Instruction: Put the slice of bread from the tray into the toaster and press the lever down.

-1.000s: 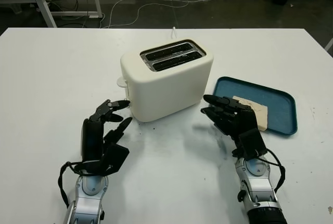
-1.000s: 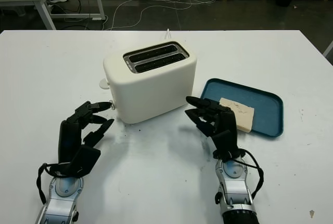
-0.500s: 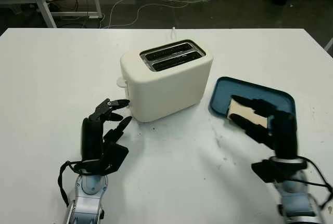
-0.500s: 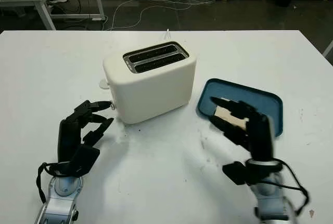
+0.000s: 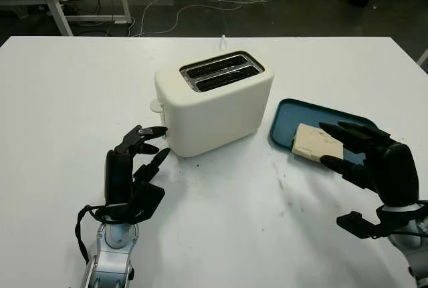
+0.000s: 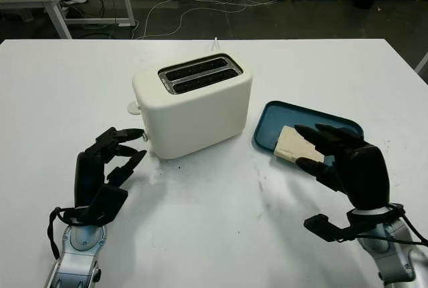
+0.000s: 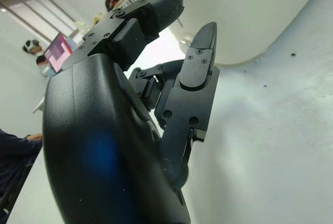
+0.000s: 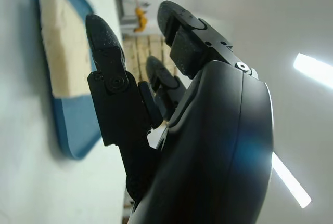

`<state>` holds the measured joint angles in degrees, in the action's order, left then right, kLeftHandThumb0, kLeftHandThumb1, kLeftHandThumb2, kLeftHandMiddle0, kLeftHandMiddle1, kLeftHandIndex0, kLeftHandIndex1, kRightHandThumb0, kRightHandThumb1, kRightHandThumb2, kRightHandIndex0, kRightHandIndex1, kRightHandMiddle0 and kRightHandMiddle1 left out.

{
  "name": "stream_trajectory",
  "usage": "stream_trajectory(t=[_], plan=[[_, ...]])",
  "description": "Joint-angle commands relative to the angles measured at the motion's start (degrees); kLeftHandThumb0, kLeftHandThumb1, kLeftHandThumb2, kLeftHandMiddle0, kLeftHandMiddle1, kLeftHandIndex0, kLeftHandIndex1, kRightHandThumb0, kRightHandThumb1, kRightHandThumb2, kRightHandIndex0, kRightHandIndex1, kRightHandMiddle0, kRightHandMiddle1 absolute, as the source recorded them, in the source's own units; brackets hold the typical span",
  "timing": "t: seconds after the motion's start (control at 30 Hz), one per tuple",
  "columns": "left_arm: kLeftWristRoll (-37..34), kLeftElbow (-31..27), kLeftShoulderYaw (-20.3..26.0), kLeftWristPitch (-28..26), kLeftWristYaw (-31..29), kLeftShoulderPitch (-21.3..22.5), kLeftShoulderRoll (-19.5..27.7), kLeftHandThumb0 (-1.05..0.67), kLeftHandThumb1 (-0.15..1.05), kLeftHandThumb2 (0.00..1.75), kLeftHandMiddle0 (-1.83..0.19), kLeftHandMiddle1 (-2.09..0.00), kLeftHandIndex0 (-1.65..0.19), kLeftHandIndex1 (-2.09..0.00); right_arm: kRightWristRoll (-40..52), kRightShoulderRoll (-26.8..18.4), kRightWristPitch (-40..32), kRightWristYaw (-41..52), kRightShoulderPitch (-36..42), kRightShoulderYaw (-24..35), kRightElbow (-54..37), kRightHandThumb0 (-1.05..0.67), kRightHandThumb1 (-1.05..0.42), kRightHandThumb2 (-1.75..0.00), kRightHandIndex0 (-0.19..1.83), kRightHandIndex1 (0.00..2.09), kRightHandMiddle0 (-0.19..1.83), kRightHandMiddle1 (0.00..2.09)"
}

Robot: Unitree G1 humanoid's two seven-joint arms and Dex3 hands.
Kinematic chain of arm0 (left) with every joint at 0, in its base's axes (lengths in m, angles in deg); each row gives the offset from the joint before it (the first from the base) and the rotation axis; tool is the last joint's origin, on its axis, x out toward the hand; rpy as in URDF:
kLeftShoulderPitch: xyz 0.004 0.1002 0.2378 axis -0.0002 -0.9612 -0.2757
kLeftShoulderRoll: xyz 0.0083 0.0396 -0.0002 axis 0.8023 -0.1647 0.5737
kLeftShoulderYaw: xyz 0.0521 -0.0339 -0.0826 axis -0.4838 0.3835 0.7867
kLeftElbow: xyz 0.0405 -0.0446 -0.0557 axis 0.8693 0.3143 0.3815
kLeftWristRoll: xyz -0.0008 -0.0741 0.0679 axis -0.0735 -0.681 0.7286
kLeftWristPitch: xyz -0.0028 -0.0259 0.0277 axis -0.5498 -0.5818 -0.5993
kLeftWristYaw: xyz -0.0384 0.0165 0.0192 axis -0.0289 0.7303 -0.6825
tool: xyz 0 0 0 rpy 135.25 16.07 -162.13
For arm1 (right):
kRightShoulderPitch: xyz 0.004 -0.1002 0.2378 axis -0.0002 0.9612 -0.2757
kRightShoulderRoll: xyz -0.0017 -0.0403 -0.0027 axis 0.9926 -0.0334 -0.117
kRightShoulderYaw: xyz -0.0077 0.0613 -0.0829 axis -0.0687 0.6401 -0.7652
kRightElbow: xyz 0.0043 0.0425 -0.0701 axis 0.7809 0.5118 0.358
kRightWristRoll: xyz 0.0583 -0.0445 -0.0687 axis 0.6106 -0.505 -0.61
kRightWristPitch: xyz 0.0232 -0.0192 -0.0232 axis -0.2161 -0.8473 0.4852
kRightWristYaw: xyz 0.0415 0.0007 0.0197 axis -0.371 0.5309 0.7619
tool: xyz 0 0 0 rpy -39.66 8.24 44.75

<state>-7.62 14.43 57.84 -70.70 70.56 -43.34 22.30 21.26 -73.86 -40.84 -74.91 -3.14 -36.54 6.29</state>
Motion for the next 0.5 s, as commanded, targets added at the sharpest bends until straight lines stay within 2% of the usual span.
stream_trajectory(t=[0.0, 0.17, 0.2, 0.3, 0.47], plan=[[-0.1, -0.4, -0.2, -0.4, -0.2, 0.1, 0.0, -0.25, 0.92, 0.13, -0.57, -1.27, -0.64, -0.69, -0.7, -1.7, -3.2, 2.3, 0.3, -1.2, -0.5, -0.61, -0.75, 0.00, 0.48, 0.00, 0.49, 0.00], [0.0, -0.5, -0.1, -0.6, -0.3, -0.1, 0.2, -0.25, 0.92, 0.13, -0.57, -1.26, -0.63, -0.69, -1.7, -4.4, -7.6, 5.5, 0.2, -3.6, 0.2, -0.79, -0.69, 0.00, 0.36, 0.00, 0.41, 0.00], [0.1, -0.5, -0.1, -0.5, -0.3, -0.1, 0.3, -0.25, 0.92, 0.14, -0.57, -1.25, -0.63, -0.69, -1.5, -5.0, -8.4, 6.7, 0.2, -4.1, 0.4, -0.87, -0.71, -0.01, 0.31, 0.00, 0.37, 0.00], [0.9, -0.5, -0.2, -0.6, 0.1, -0.1, 0.4, -0.26, 0.92, 0.14, -0.57, -1.25, -0.63, -0.69, -1.1, -6.9, -11.1, 11.6, 0.1, -5.6, 0.2, -0.97, -0.76, -0.02, 0.20, 0.00, 0.26, 0.00], [0.3, -0.3, -0.1, 0.0, -0.2, -0.2, 0.5, -0.24, 0.92, 0.13, -0.58, -1.25, -0.64, -0.69, 0.1, -8.1, -12.7, 15.2, -0.1, -7.3, 0.5, -1.01, -0.78, -0.01, 0.15, 0.00, 0.20, 0.00]])
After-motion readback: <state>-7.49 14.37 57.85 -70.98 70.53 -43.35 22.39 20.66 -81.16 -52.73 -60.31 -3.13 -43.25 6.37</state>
